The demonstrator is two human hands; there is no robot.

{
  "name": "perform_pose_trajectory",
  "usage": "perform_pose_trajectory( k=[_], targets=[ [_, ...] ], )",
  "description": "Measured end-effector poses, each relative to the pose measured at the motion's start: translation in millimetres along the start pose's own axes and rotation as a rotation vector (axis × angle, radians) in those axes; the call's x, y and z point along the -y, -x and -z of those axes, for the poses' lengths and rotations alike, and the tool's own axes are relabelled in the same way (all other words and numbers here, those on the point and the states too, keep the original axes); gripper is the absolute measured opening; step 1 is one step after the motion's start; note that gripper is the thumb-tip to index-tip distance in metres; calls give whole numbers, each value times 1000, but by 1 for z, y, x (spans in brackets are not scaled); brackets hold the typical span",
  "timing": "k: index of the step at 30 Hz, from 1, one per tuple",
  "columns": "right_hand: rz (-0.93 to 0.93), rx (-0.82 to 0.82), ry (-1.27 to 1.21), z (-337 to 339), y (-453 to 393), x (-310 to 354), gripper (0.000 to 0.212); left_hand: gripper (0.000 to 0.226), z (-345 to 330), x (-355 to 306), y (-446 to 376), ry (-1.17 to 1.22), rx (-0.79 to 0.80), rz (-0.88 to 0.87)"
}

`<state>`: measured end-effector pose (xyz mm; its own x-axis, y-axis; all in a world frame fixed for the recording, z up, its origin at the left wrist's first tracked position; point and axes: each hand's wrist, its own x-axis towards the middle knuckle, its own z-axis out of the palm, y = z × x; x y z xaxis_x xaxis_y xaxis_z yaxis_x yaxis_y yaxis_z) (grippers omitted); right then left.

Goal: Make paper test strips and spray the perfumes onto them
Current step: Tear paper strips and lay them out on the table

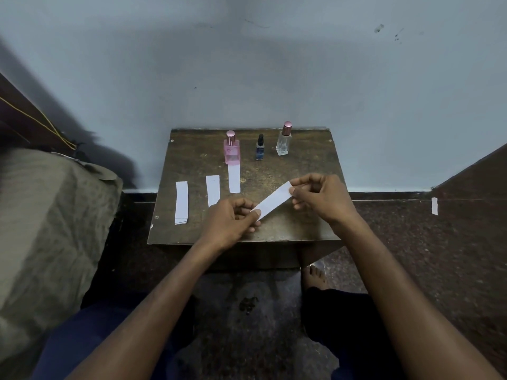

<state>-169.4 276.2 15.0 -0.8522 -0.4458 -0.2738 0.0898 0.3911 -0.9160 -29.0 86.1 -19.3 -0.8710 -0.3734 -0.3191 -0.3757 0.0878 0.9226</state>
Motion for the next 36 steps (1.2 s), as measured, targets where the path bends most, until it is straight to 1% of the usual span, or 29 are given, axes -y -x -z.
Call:
perform_pose_trajectory(
  k=[5,7,10,13,15,16,17,19,20,22,24,25,31,36],
  targets=[
    [89,-132,-25,-12,-4,6,13,7,-5,-2,-1,87,12,52],
    [121,-173,-26,-16,-5,9,11,11,-7,-3,-1,148,27,101],
    [176,-212,24,-21,-5,14,9,19,-10,-5,0,266,57,162],
    [212,-234,96,-24,-9,17,7,16,-13,-7,1,340,79,193],
    [237,-243,163,-27,-15,15,5,14,-13,-8,1,237,89,164],
    [246,-244,204,-28,-20,15,4,12,-10,-8,0,100,79,123],
    [254,-242,253,-29,-25,14,3,10,-7,-7,-2,-99,46,58],
    [271,-218,366,-34,-35,13,2,11,2,-5,-6,-494,-64,-96],
    [288,-198,420,-36,-39,12,3,15,5,-6,-7,-595,-128,-162],
    [314,-164,510,-41,-52,11,5,19,11,-7,-14,-631,-229,-274],
    [336,-139,591,-46,-57,10,6,19,13,-8,-17,-641,-259,-373],
    [346,-130,603,-47,-61,11,7,20,12,-7,-21,-663,-253,-388],
    [373,-168,575,-50,-81,13,6,28,2,-7,-43,-751,-217,-351],
    [354,-152,584,-52,-89,11,5,38,1,-14,-55,-771,-203,-326]
  ],
)
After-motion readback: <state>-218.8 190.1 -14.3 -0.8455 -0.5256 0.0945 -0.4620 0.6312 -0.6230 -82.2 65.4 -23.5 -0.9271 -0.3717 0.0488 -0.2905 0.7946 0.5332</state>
